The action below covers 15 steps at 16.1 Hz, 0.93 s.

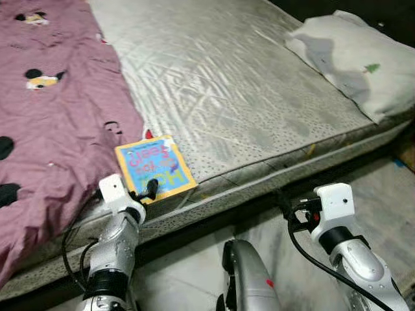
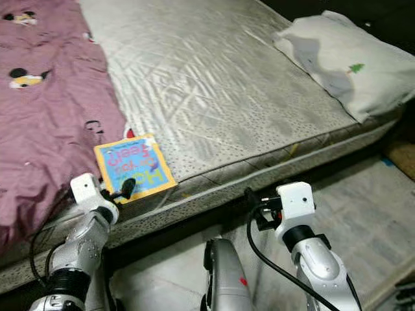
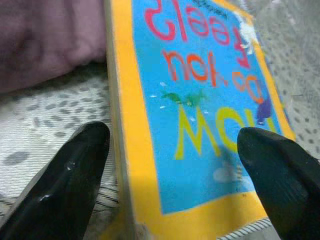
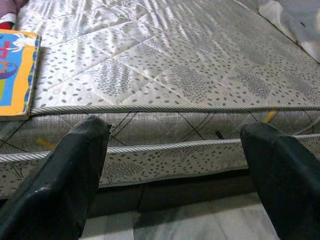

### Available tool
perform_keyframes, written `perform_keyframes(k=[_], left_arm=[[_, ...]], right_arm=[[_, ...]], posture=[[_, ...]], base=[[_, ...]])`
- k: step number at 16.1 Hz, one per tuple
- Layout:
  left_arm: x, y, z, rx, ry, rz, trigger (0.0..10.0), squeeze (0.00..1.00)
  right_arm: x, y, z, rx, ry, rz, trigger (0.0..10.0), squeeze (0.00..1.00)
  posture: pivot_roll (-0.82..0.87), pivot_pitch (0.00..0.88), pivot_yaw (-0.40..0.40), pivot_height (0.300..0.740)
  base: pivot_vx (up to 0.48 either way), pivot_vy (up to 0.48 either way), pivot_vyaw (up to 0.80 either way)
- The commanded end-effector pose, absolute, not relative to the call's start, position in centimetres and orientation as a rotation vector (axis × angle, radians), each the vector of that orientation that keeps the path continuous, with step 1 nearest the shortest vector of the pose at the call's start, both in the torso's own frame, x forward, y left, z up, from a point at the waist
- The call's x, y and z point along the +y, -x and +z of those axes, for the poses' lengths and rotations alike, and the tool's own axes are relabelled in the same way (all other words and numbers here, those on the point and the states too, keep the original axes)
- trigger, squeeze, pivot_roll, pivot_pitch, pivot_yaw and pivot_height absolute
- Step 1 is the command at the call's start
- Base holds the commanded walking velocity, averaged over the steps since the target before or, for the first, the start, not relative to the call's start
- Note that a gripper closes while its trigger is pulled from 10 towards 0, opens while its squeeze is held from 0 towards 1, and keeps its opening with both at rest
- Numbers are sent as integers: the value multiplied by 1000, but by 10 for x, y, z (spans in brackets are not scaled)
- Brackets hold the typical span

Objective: Clean up the room

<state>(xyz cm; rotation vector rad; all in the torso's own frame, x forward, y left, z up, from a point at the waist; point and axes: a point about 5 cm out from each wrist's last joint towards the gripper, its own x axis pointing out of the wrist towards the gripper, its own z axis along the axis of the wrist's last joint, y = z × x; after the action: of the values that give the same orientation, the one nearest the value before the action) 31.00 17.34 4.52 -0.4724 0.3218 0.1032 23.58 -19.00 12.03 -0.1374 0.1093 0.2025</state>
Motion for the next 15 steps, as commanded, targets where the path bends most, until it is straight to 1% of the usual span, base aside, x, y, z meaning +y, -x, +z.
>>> perform_keyframes(k=[1, 3, 5, 8, 9, 10, 11, 15], left_arm=[[176, -310, 44, 332, 472, 105, 10000, 0], [174, -314, 33, 407, 483, 81, 10000, 0], [172, -314, 29, 446, 485, 67, 10000, 0], [170, -320, 31, 433, 529, 5, 10000, 0], [168, -322, 32, 431, 550, -35, 3686, 0], [166, -324, 33, 426, 564, -68, 1451, 0], [161, -326, 33, 438, 596, -125, 0, 0], [153, -329, 36, 436, 645, -210, 0, 0]], right_arm=[[-193, -236, 123, 103, 140, 195, 10000, 0], [-194, -235, 127, 104, 143, 198, 10000, 0], [-196, -234, 128, 104, 146, 195, 10000, 0], [-197, -233, 129, 104, 151, 191, 10000, 0], [-197, -234, 130, 103, 154, 191, 10000, 0], [-198, -235, 130, 102, 156, 190, 10000, 0], [-199, -236, 132, 98, 160, 188, 10000, 0], [-201, -237, 135, 91, 166, 183, 10000, 0]], posture=[[-258, 131, -111, 542], [-267, 133, -109, 542], [-275, 135, -107, 542], [-288, 141, -110, 542], [-290, 142, -111, 542], [-294, 143, -112, 542], [-299, 142, -112, 542], [-312, 138, -108, 542]], base=[[0, 0, 0], [0, 0, 0], [0, 0, 0], [0, 0, 0], [0, 0, 0], [0, 0, 0], [0, 0, 0], [0, 0, 0]])
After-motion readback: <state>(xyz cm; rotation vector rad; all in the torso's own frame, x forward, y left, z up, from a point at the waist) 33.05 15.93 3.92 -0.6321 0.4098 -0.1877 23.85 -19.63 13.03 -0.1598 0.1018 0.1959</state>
